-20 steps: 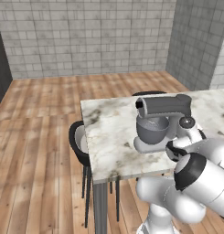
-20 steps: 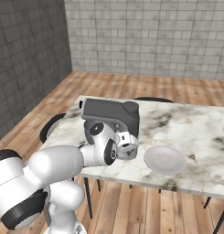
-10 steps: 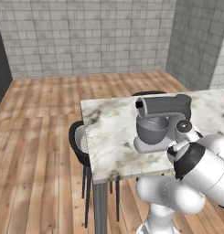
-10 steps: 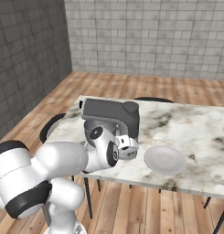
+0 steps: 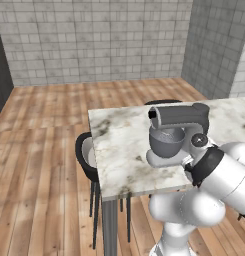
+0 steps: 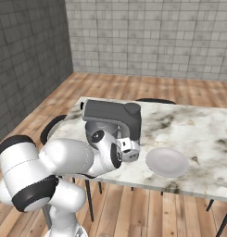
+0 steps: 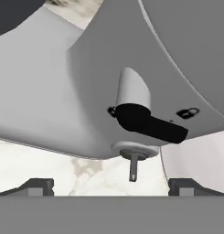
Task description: Add butter and sugar cubes to the stand mixer bowl and then turn on the stand mixer to begin making frosting.
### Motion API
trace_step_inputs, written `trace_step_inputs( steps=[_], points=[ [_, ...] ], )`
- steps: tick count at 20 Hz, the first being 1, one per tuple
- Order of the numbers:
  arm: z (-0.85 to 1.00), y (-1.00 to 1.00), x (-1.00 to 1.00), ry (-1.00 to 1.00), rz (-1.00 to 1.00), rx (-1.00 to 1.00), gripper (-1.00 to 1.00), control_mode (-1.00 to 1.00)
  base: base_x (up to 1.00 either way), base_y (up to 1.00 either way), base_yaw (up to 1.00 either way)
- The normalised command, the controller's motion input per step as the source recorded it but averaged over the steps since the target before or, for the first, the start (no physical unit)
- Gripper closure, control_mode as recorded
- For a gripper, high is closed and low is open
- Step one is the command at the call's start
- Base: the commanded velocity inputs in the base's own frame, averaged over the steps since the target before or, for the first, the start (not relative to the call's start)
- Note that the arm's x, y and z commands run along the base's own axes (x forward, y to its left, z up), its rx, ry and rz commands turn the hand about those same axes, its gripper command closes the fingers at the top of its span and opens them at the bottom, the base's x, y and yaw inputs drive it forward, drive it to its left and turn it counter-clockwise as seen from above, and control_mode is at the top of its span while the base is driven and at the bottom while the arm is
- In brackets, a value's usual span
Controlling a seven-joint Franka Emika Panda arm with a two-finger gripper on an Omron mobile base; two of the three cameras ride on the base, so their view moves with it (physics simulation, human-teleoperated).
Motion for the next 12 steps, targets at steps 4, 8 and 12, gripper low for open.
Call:
trace_step_inputs(
  steps=[4,8,12],
  points=[
    [0.0,0.0,0.22,0.0,0.0,0.0,-1.0,-1.0,0.0,0.0,0.0],
    [0.0,0.0,0.25,0.0,0.0,0.0,-1.0,-1.0,0.0,0.0,0.0],
    [-0.04,-0.06,0.13,0.0,0.0,-0.01,-1.0,-1.0,0.0,0.0,0.0]
  ],
)
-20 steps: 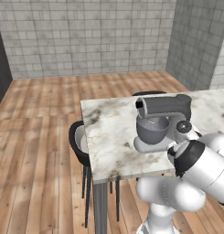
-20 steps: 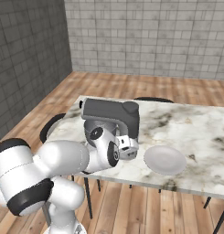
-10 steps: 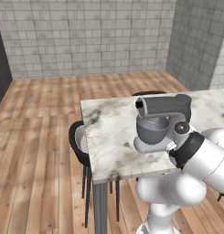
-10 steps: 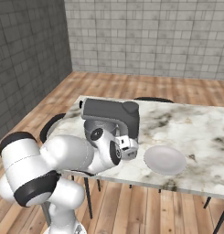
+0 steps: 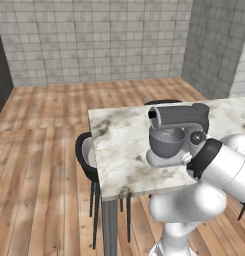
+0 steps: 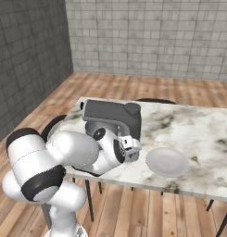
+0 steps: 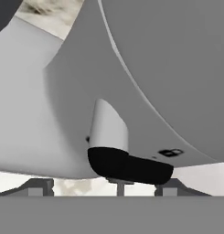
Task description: Add butter and sugar cubes to the stand mixer bowl and then turn on the stand mixer to begin making frosting.
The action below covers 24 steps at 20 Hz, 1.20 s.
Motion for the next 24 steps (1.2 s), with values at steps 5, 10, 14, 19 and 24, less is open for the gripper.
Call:
trace_step_inputs(
  steps=[5,10,14,19,24],
  points=[
    [-0.2,-0.21,0.03,0.0,0.0,-0.02,-1.0,-1.0,0.0,0.0,0.0],
    [-0.16,-0.1,0.07,0.0,0.0,0.0,1.0,-1.0,0.0,0.0,0.0],
    [-0.14,-0.17,0.1,0.0,0.0,0.0,1.0,-1.0,0.0,0.0,0.0],
    [-0.11,-0.35,0.09,0.0,0.0,0.02,1.0,-1.0,0.0,0.0,0.0],
    [-0.1,-0.39,0.05,0.02,0.04,0.1,1.0,-1.0,0.0,0.0,0.0]
  ],
)
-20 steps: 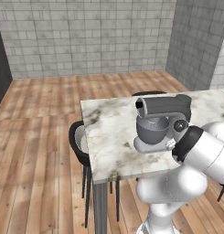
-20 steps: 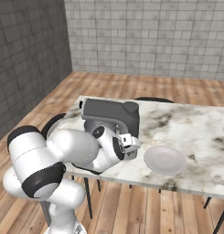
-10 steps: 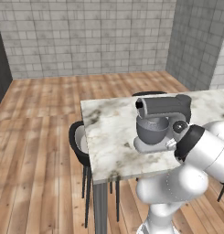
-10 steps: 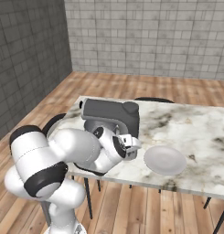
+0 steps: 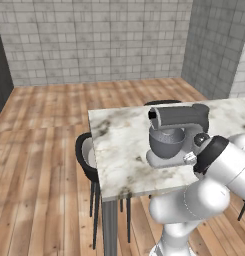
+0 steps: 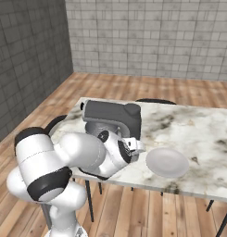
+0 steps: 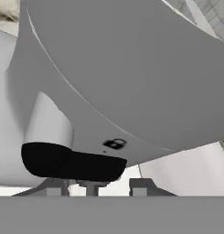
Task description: Add butter and sugar cubes to the stand mixer bowl and then turn on the stand mixer to begin making frosting.
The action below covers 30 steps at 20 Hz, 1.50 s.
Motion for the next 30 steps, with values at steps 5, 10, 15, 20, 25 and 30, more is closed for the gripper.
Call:
trace_step_inputs(
  steps=[5,10,15,20,25,30],
  points=[
    [-0.06,-0.44,0.01,0.06,0.07,0.17,1.0,-1.0,0.0,0.0,0.0],
    [0.0,-0.36,0.05,0.07,0.07,0.18,1.0,-1.0,0.0,0.0,0.0],
    [0.0,-0.3,0.1,0.09,0.08,0.18,1.0,-1.0,0.0,0.0,0.0],
    [-0.01,-0.29,0.15,0.13,0.07,0.18,1.0,-1.0,0.0,0.0,0.0],
    [-0.09,-0.3,0.1,0.13,0.07,0.16,1.0,-1.0,0.0,0.0,0.0],
    [-0.25,-0.33,0.01,0.11,0.06,0.1,1.0,-1.0,0.0,0.0,0.0]
  ],
)
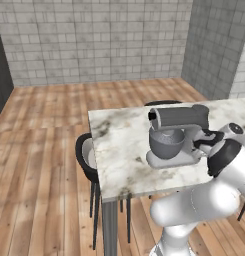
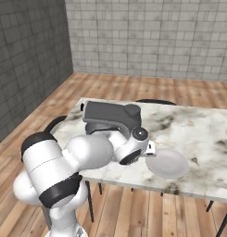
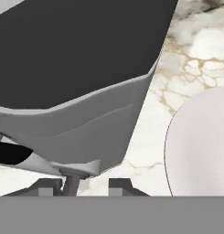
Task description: Add butter and sugar cubes to the stand mixer bowl and then turn on the stand mixer to begin making frosting.
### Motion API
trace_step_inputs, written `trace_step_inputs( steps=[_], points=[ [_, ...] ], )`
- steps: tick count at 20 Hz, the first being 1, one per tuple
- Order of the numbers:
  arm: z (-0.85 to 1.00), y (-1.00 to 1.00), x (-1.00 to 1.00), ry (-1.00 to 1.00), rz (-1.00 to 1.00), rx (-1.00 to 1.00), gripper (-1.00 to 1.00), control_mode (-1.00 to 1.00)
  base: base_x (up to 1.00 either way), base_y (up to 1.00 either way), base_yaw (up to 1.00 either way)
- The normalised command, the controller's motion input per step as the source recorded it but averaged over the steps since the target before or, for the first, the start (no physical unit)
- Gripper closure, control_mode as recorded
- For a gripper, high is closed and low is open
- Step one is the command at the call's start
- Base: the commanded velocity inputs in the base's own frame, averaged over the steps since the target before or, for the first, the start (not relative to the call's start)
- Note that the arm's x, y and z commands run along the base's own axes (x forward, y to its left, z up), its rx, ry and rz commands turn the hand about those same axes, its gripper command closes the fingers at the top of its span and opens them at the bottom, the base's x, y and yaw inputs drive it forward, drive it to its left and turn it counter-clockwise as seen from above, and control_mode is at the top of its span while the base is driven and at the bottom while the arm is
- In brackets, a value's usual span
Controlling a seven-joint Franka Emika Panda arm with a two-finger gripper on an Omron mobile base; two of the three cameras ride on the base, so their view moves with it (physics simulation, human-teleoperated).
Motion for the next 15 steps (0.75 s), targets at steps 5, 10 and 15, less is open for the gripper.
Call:
trace_step_inputs(
  steps=[5,10,15],
  points=[
    [-0.28,-0.37,0.0,0.09,0.06,0.08,1.0,-1.0,0.0,0.0,0.0],
    [-0.28,-0.44,0.0,0.07,0.07,0.09,1.0,-1.0,0.0,0.0,0.0],
    [-0.29,-0.46,0.0,0.08,0.08,0.11,1.0,-1.0,0.0,0.0,0.0]
  ],
)
